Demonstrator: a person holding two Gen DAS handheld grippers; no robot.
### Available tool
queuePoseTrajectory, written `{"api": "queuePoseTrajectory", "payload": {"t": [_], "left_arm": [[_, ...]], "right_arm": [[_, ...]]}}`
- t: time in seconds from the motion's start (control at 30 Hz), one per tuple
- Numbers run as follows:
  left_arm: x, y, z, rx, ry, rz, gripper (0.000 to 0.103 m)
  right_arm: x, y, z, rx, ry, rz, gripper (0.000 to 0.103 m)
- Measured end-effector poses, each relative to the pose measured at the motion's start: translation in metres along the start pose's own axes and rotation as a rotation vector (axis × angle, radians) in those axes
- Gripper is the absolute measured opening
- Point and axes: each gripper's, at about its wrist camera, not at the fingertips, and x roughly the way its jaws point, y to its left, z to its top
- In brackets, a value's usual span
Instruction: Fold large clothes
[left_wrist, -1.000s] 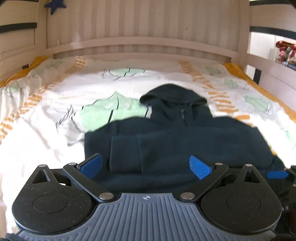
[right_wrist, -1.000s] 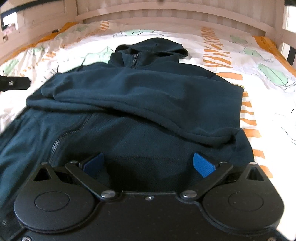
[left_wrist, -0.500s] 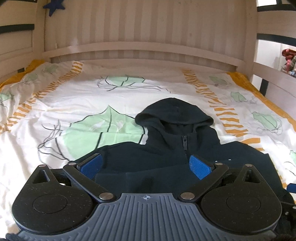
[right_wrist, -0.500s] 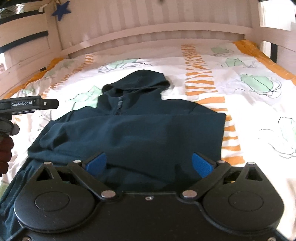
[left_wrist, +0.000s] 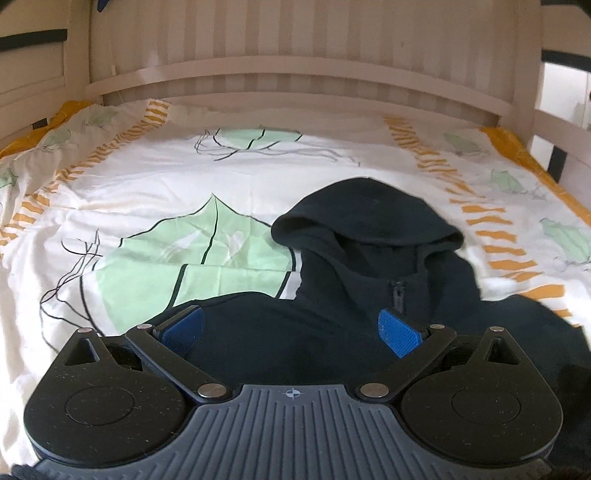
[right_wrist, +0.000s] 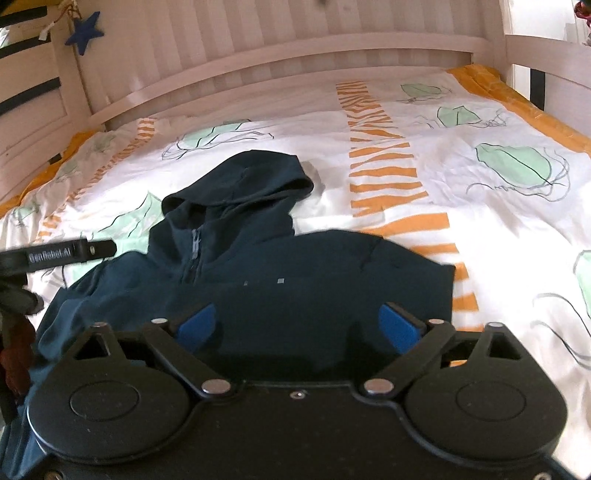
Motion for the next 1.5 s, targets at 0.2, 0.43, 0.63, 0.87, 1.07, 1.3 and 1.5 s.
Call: {"api": "queuePoseTrajectory", "payload": {"t": [0.2,0.43,0.63,0.87,1.07,1.3,1.5], "left_arm": [[0.032,-0.003,-0.012,0.053,0.043,0.034,0.101],[0.054,0.007,-0.029,-0.001,0.091,0.001,0.102],[0.053,0.011,-0.030,-0.024,0.086,-0.016,0.102],[0.042,0.026,-0.009,-0.103,0.092,-0.131,0.101],[0.055,0.034,0.034,-0.068,0.042,-0.110,0.101],[0.121,0.033,0.061,-0.032,0.121,-0.035,0.093],[0.151,0.031,0.074,0.000,0.142,0.016,0.091]], "right_arm": [[0.026,0.001,0.023,-0.011,-0.018,-0.019,0.091],[0.068,0.012,0.049,-0.036,-0.039,-0.025,0.088],[0.114,0.020,0.067,0.015,-0.042,-0.018,0.083],[0.156,0.021,0.079,0.011,-0.015,-0.019,0.077],[0.174,0.015,0.078,-0.007,0.020,-0.038,0.075],[0.184,0.003,0.086,0.001,0.023,-0.052,0.075],[0.197,0.000,0.095,-0.053,0.019,-0.084,0.075]]}}
